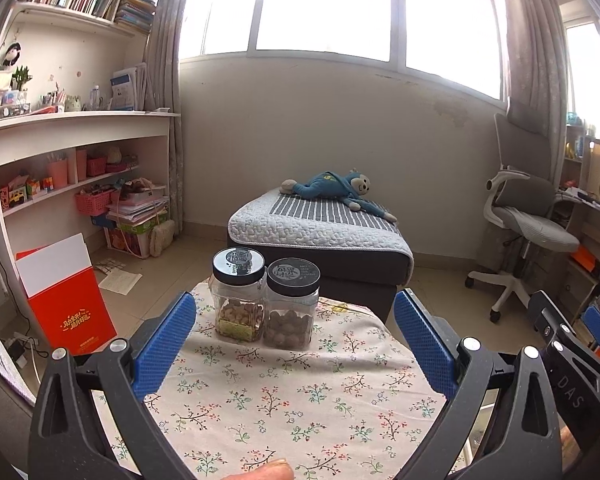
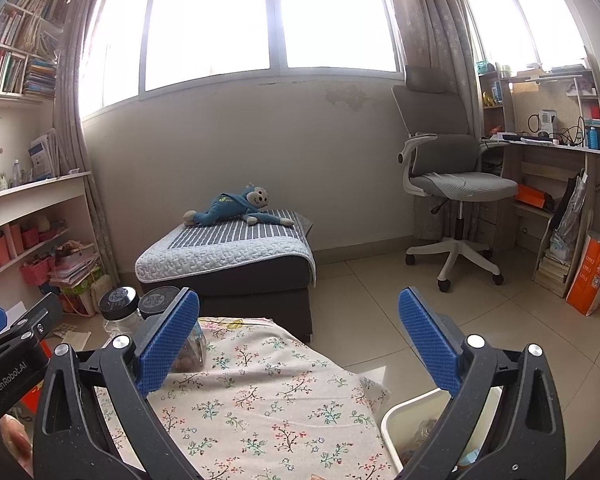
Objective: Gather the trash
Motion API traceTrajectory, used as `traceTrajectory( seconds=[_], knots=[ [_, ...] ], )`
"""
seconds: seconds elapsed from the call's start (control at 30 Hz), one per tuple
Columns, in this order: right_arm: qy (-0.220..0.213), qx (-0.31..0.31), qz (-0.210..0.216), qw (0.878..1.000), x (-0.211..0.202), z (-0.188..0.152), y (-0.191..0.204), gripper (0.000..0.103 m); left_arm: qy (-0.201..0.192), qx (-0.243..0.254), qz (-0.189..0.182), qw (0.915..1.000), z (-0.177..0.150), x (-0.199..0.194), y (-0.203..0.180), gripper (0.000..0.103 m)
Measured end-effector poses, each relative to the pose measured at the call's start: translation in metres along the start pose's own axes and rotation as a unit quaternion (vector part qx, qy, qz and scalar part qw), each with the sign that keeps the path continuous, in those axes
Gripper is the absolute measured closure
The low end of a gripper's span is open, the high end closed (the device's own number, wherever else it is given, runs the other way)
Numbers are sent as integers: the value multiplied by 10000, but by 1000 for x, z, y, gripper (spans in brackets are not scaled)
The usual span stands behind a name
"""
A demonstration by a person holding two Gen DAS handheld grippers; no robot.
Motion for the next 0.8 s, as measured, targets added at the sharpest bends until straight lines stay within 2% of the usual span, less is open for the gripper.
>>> traceTrajectory(
  seconds=[0.8],
  knots=[
    [-61, 1, -67, 10000, -1, 2, -7, 7, 13, -27, -72, 10000, 3, -3, -8, 7]
  ],
)
Point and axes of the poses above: each gripper's, at about its wrist camera, not at the fingertips, and x roughly the way its jaws point, y to its left, z to its top, the point moved 8 cm from there along x, roughly the way its jaws point, and after that the axes turned 8 degrees about -y, right-handed, at the moved point
